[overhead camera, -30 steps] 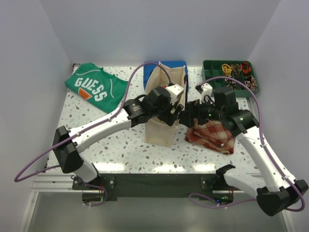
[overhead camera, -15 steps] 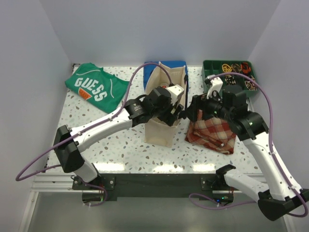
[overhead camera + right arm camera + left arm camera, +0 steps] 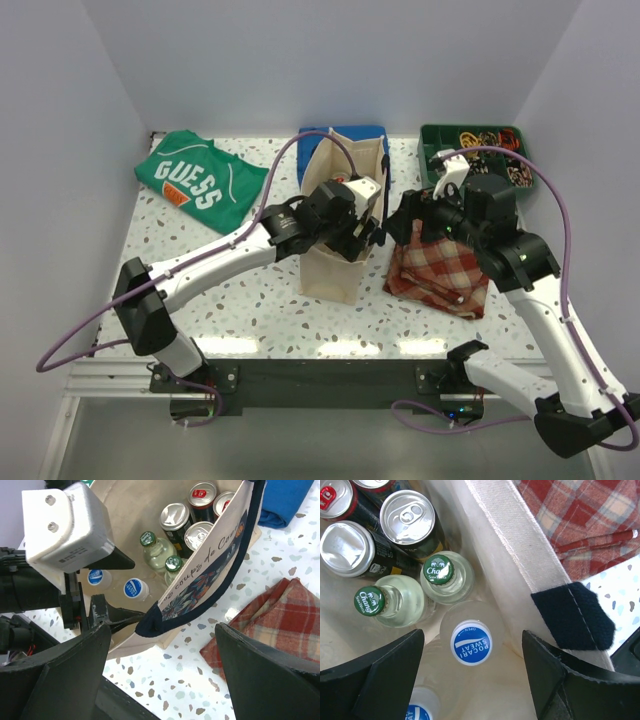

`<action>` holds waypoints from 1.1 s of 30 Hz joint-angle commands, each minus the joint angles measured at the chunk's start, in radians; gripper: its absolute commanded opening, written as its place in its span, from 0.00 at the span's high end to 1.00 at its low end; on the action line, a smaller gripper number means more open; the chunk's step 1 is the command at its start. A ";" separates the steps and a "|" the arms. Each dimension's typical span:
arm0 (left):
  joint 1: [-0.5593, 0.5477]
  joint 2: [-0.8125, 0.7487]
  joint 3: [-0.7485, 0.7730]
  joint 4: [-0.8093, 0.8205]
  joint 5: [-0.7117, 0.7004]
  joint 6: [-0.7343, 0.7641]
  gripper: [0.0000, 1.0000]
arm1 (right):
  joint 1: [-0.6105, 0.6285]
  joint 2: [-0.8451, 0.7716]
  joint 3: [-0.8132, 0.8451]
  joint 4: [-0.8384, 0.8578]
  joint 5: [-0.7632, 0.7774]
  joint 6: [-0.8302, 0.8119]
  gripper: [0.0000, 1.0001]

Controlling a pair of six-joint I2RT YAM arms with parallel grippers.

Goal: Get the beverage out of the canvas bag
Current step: Take out the drink from the canvas bag.

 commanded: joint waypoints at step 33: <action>0.004 -0.050 0.086 0.032 0.026 0.023 1.00 | 0.000 0.008 0.021 0.035 0.054 -0.002 0.11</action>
